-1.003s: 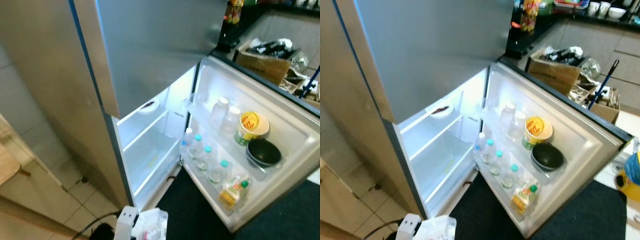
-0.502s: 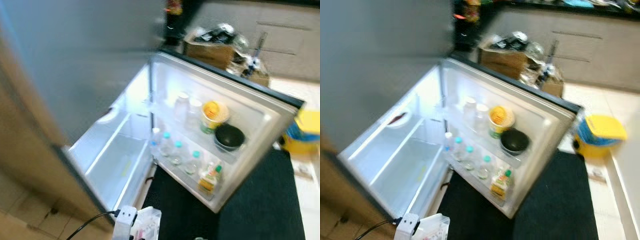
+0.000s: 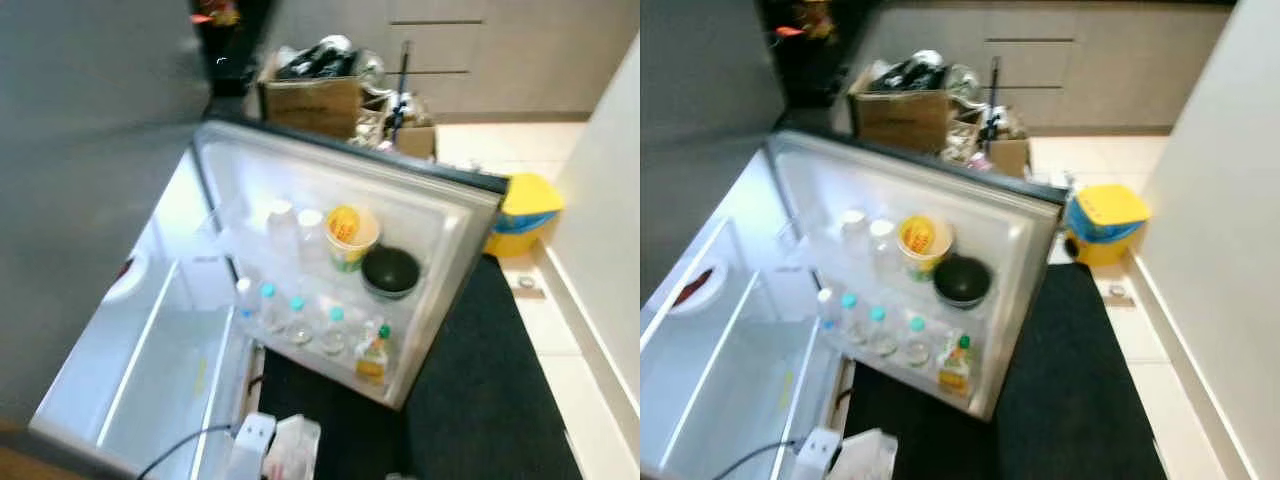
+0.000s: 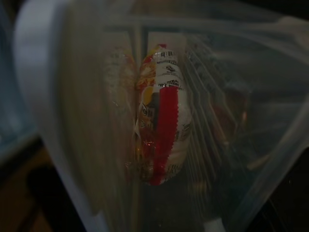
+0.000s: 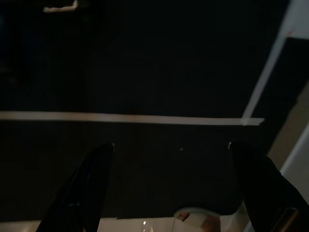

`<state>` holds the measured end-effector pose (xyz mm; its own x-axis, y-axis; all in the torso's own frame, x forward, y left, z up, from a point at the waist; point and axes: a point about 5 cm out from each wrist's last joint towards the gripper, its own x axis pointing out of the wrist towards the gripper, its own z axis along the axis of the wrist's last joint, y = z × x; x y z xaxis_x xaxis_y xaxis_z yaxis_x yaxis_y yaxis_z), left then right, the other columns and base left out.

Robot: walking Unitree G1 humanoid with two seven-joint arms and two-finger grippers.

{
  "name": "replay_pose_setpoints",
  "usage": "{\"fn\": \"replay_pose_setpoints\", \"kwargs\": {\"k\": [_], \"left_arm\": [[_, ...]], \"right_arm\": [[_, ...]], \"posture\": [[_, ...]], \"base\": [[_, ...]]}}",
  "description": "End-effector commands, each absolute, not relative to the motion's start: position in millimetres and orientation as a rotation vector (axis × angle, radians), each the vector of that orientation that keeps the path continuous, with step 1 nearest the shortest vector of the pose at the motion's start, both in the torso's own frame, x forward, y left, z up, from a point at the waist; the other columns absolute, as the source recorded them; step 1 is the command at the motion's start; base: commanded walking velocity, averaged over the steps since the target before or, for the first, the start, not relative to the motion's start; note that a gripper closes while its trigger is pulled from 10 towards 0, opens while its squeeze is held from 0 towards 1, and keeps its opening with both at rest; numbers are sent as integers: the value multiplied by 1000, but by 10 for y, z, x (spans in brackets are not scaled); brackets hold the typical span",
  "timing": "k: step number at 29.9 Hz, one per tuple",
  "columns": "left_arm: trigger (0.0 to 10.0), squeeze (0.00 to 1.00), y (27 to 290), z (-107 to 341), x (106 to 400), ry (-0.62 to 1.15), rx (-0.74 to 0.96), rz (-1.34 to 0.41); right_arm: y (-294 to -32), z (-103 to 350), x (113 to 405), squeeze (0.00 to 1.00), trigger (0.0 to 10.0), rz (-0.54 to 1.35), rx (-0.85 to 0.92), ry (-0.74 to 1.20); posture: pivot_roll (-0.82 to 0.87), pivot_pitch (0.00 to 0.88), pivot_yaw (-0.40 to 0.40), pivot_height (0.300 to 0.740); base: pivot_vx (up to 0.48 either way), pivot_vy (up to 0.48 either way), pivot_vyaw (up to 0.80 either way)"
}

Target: Restocking fridge

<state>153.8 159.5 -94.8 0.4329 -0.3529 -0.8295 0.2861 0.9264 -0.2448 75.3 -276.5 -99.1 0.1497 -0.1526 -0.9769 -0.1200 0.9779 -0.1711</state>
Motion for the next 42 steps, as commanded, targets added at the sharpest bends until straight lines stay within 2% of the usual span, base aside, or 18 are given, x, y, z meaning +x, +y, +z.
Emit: {"fn": "replay_pose_setpoints", "kwargs": {"k": [1,8,11,12,14,15,18,21,26,30,33,34,37,42], "left_arm": [[10000,0,1602,-1000,1403,1097,-77,-399],[10000,0,1593,-994,1416,1092,-83,-403],[10000,0,1578,-991,1426,1089,-84,-409],[10000,0,1578,-991,1426,1089,-84,-409],[10000,0,1568,-990,1428,1089,-81,-416],[10000,0,1568,-990,1428,1089,-81,-416],[10000,0,1563,-988,1434,1089,-75,-426],[10000,0,1560,-985,1440,1088,-70,-433],[10000,0,1551,-983,1447,1086,-69,-437],[10000,0,1540,-984,1444,1086,-70,-438],[10000,0,1537,-985,1443,1086,-71,-439],[10000,0,1531,-988,1433,1088,-72,-443],[10000,0,1530,-989,1429,1089,-72,-444],[10000,0,1532,-990,1423,1090,-73,-446]], "right_arm": [[-2736,-1002,750,0,10000,-21,-222,1414],[-2707,-996,828,0,10000,4,-257,1360],[-2623,-936,1131,0,10000,45,-202,1210],[-2623,-936,1131,0,10000,45,-202,1210],[-2551,-839,1425,0,10000,88,-114,1072],[-2551,-839,1425,0,10000,88,-114,1072],[-2484,-578,1933,0,10000,162,12,840],[-2446,-368,2235,0,10000,239,45,710],[-2371,-217,2417,0,10000,332,82,623],[-2179,-91,2520,0,10000,549,176,558],[-2145,-72,2526,0,10000,595,193,551],[-2056,23,2564,0,0,718,257,510],[-2032,63,2581,0,0,753,280,489],[-1897,251,2660,0,0,918,322,421]], "posture": [[-114,54,19,740],[-116,58,16,740],[-119,62,18,740],[-119,62,18,740],[-122,64,20,740],[-122,64,20,740],[-127,68,24,740],[-127,67,24,740],[-123,66,18,740],[-119,65,12,740],[-119,65,12,740],[-116,63,9,740],[-116,63,9,740],[-114,60,8,740]], "base": [[0,0,-431],[0,0,-123],[0,0,0],[0,0,0],[0,0,0],[0,0,0],[0,0,0],[0,0,0],[0,0,0],[0,0,0],[0,0,0],[0,0,0],[0,0,0],[0,0,0]]}}
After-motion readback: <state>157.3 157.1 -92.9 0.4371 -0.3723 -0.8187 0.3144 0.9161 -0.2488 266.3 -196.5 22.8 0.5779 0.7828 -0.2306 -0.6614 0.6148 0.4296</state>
